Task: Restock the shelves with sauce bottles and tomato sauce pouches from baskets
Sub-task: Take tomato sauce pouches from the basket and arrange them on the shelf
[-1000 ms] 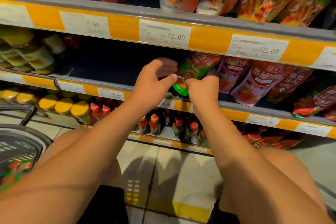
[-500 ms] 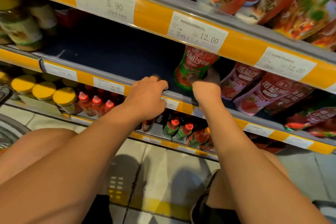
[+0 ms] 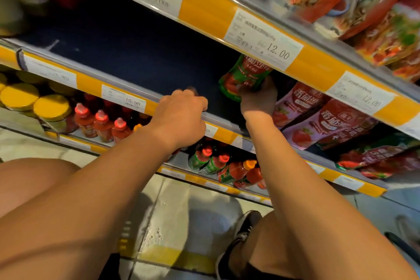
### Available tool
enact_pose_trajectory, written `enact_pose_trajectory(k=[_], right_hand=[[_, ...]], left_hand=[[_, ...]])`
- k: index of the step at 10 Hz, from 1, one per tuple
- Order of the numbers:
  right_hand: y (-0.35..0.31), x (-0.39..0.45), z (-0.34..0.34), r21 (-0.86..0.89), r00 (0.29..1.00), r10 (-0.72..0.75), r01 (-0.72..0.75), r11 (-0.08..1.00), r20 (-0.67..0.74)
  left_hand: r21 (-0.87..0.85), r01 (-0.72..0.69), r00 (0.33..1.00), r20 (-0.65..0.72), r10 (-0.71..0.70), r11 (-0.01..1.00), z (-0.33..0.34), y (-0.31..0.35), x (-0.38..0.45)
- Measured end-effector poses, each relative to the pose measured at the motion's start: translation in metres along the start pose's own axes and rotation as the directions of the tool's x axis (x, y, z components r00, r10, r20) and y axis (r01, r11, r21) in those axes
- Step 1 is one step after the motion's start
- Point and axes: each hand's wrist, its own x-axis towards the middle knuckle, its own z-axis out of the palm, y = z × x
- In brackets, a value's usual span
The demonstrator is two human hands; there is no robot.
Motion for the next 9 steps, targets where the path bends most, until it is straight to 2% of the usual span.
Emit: enact_pose_trajectory(k=[1, 2, 3, 5, 6, 9], right_hand=[[0.001, 0.018, 0.01, 0.025, 1.0, 0.019, -0.019, 1.0, -0.018], [-0.004, 0.028, 0.016, 0.054, 0.999, -0.021, 0.023, 0.998, -0.027], [-0.015, 0.037, 0.018, 0.085, 0.999, -0.037, 0.036, 0.996, 0.003], [0.005, 0.069, 0.023, 0.119, 0.997, -0.02, 0.01, 0.993, 0.08], [-0.018, 0.051, 0.015, 0.059, 0.992, 0.004, -0.012, 0.998, 0.127], [-0.03, 0.047, 0.008, 0.055, 0.972, 0.077, -0.091, 0.994, 0.223]], left_hand=[[0.002, 0.012, 1.0, 0.002, -0.012, 1.0, 0.0, 0.001, 0.003], [-0.006, 0.04, 0.999, 0.028, -0.04, 0.999, -0.003, 0.0, 0.007], [-0.018, 0.048, 0.998, 0.051, -0.047, 0.999, -0.005, -0.001, 0.01], [-0.009, 0.037, 0.996, 0.081, -0.036, 0.999, -0.006, -0.003, 0.011], [-0.017, 0.029, 0.996, 0.089, -0.028, 0.999, -0.005, -0.005, 0.011], [-0.015, 0.027, 0.997, 0.077, -0.025, 1.0, -0.006, -0.003, 0.007]])
